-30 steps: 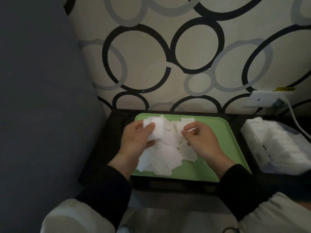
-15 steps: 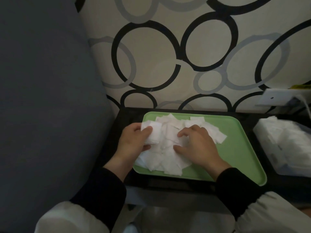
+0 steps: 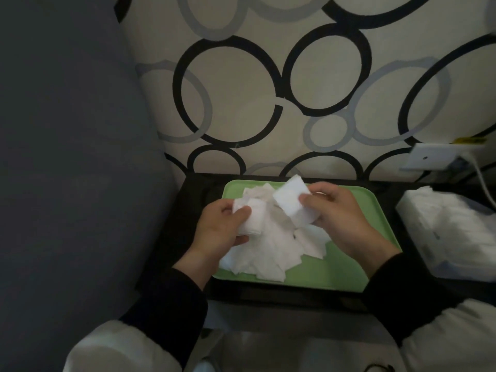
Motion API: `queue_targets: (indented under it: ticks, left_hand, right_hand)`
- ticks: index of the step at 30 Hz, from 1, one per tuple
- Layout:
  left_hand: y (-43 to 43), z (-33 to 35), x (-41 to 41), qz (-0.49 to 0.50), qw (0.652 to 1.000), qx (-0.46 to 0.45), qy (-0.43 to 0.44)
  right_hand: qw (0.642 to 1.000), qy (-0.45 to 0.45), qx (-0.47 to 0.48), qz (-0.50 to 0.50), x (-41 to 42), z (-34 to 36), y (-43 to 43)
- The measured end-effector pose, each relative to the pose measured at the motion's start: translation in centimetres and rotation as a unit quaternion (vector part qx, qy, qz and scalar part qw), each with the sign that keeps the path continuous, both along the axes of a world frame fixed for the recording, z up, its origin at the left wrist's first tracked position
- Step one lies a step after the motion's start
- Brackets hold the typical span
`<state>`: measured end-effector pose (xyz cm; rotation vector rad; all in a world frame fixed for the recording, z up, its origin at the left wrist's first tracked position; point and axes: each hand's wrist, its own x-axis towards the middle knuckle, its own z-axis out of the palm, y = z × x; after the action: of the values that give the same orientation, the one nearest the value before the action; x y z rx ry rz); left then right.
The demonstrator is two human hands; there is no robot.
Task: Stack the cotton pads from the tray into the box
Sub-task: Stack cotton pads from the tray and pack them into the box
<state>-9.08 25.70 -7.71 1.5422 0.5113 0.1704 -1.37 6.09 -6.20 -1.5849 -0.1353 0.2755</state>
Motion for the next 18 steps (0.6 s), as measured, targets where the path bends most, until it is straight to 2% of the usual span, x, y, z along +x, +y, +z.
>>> queue_targets:
  ticks: [3,6,18]
  left_hand:
    - [-1.2,0.2,0.1,-0.022,0.999,-0.024,-0.002]
    - [-2.6,0.6,0.2,-0.046,0.998,-0.046,-0.008]
    - [-6.2,1.4,1.0,-0.089,0.993,-0.080,-0.015]
  right_hand:
    - [0.992,0.066,0.078,0.071,-0.1,0.1,-1.0]
    - [0.984,0.082,0.079,0.136,-0.3,-0.2,-1.4]
    - [0.997,0.027,-0.028,0.073,-0.1,0.0,-3.0]
